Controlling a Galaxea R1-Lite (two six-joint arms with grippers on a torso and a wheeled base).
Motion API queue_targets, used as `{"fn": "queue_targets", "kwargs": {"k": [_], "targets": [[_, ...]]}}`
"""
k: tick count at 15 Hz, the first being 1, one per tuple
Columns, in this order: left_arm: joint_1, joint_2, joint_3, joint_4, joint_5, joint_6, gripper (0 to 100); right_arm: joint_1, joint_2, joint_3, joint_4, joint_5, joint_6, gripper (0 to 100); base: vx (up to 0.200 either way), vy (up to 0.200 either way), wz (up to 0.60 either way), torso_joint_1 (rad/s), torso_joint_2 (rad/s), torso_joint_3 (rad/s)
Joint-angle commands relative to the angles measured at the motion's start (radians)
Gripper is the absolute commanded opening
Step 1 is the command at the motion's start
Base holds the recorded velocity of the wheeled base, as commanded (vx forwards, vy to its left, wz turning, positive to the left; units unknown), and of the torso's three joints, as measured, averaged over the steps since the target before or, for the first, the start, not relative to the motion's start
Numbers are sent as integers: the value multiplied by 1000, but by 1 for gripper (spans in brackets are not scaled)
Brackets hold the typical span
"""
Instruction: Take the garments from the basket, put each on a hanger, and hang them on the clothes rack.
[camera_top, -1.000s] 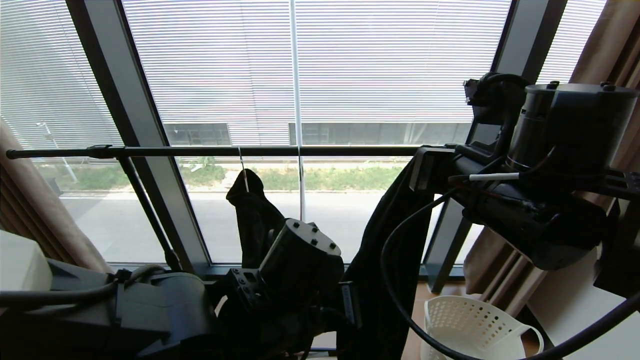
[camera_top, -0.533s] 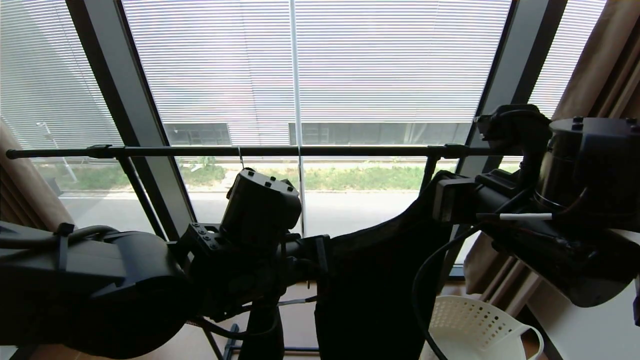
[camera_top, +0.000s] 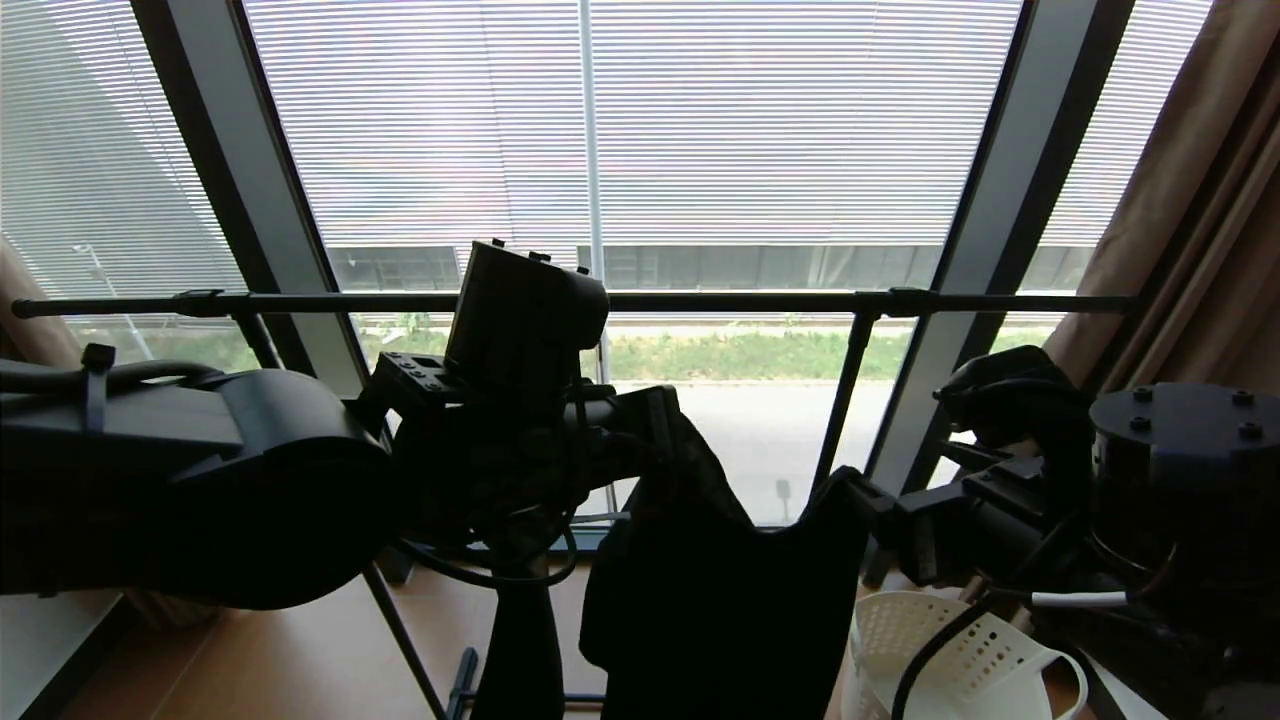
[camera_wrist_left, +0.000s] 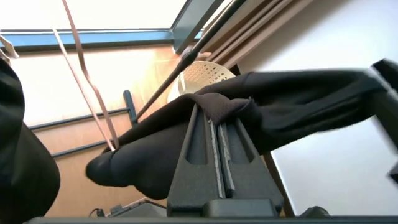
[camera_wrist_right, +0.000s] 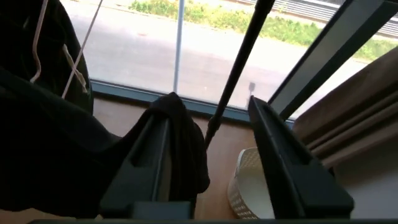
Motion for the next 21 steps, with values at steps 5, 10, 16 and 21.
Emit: {"fn": "queue_targets", "kwargs": {"k": [5,10,16,21], "targets": [[-1,45,-96,23,5,16,0,-39,-30,178,-14,356,-191,100,0,0,0,0,0,0],[-1,56,-90,23,8,16,0,-117,-4,101,-31,557,-335,100,0,0,0,0,0,0],[-21,57,-85,23,8,16,0,17,257,-210,-48,280,-174,100,0,0,0,0,0,0],[-21,54,-84,25,10,16,0,-34,345,-223,-132,275,-162,100,0,0,0,0,0,0]]}}
